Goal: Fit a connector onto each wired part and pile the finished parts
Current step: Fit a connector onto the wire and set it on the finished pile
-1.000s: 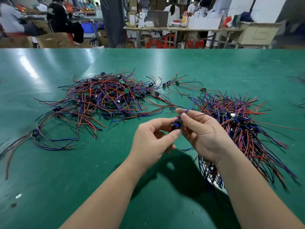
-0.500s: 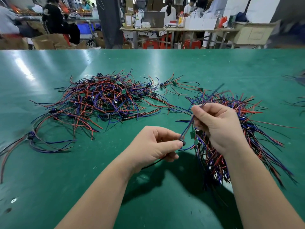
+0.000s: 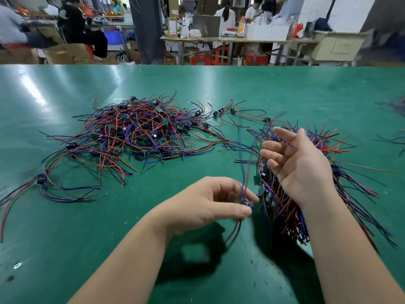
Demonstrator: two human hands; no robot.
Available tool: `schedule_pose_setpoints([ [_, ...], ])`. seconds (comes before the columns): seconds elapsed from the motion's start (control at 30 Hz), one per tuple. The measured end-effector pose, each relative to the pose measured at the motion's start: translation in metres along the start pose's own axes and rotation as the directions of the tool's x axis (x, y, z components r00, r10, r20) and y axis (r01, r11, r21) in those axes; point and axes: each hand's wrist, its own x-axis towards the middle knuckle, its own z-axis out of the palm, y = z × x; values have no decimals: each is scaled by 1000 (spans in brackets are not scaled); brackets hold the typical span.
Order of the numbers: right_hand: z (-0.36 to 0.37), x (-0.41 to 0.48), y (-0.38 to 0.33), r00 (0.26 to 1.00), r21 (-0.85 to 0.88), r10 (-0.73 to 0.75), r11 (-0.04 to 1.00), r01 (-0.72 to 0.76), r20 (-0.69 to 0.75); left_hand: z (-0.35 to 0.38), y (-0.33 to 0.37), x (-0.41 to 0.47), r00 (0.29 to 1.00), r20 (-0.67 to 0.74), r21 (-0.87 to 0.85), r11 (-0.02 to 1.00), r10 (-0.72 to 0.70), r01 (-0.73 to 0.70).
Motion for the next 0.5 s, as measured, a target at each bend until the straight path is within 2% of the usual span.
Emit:
schedule_pose_setpoints([
  [0.1, 4, -2, 7, 994, -112, 95, 990, -88, 57, -2, 3, 4, 963, -241, -183, 969, 118, -165],
  [0.23, 7, -12, 20, 922, -410, 254, 904, -119, 293, -6, 1, 12, 803, -573, -287, 878, 163, -382],
  [0.3, 11, -18, 23, 868, -459, 303, 883, -100, 393, -7, 0, 14, 733, -662, -286, 851, 158, -441],
  [0.33, 13, -21, 24, 856, -421, 295, 901, -102, 424, -6, -1, 14, 706, -684, -245, 856, 180, -456],
  [0.4, 19, -21, 26, 874, -225, 215, 966, -126, 436, -2, -5, 14, 659, -702, -68, 896, 269, -439],
  [0.5, 24, -20, 24, 933, -11, 122, 992, -125, 339, 3, -16, 15, 637, -648, 256, 907, 418, -335],
])
